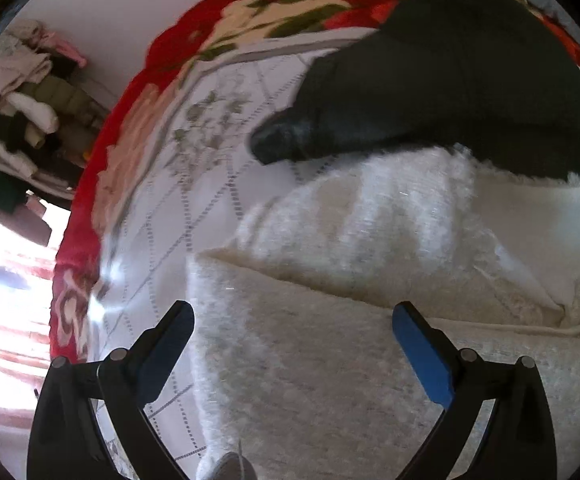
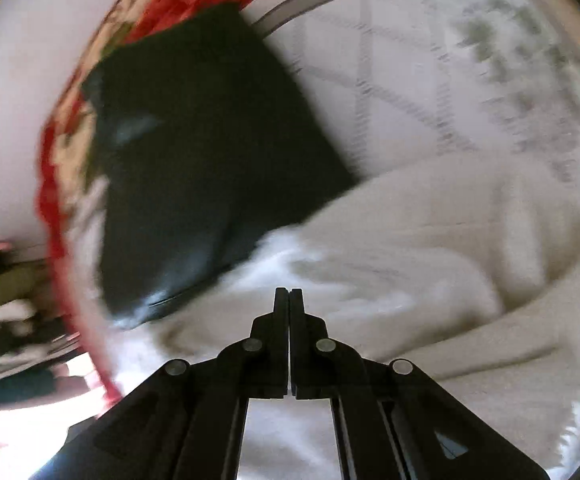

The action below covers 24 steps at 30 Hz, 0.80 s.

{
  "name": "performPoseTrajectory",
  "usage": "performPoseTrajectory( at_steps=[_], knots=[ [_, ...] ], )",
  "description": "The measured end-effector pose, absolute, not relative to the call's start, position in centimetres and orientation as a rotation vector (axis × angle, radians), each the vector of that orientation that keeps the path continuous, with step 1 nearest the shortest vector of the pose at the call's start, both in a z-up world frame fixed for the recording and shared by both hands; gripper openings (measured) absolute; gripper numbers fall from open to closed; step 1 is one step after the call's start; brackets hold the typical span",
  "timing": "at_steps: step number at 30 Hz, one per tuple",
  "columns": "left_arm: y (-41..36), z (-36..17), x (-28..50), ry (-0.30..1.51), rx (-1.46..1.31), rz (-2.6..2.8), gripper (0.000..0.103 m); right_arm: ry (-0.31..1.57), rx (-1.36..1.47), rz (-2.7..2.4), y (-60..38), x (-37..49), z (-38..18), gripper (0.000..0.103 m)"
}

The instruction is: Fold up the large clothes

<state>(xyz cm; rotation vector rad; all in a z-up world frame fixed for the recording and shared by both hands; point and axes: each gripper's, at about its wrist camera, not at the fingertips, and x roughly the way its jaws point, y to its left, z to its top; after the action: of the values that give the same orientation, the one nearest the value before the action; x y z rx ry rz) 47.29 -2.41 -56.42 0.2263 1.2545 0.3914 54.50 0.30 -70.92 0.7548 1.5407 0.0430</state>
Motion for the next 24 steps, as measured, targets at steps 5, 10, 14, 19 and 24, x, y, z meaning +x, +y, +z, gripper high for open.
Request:
performPoseTrajectory(
  at_steps=[5, 10, 14, 19, 24],
  knots=[
    [-0.3, -56.4, 46.9, 1.264, 0.170, 0.463, 0.101, 1.696, 0.642, 0.417, 5.6, 54.0, -72.5, 0.034],
    [1.1, -57.2, 46.9, 1.296, 0.134, 0.482, 0.102, 1.847, 0.371, 0.522, 10.7, 52.6, -76.6, 0.042],
    [1.0, -57.6, 46.7, 1.296, 0.139, 0.477, 0.102, 1.870, 0.369, 0.516, 12.6, 52.5, -78.2, 0.042],
    [1.1, -57.6, 46.6, 1.305, 0.128, 0.479, 0.102, 1.823, 0.378, 0.533, 14.1, 52.8, -78.3, 0.008],
    [1.1, -56.8, 46.5, 1.288, 0.131, 0.468, 0.102, 1.696, 0.216, 0.471, 17.0, 52.4, -75.0, 0.006]
  ],
)
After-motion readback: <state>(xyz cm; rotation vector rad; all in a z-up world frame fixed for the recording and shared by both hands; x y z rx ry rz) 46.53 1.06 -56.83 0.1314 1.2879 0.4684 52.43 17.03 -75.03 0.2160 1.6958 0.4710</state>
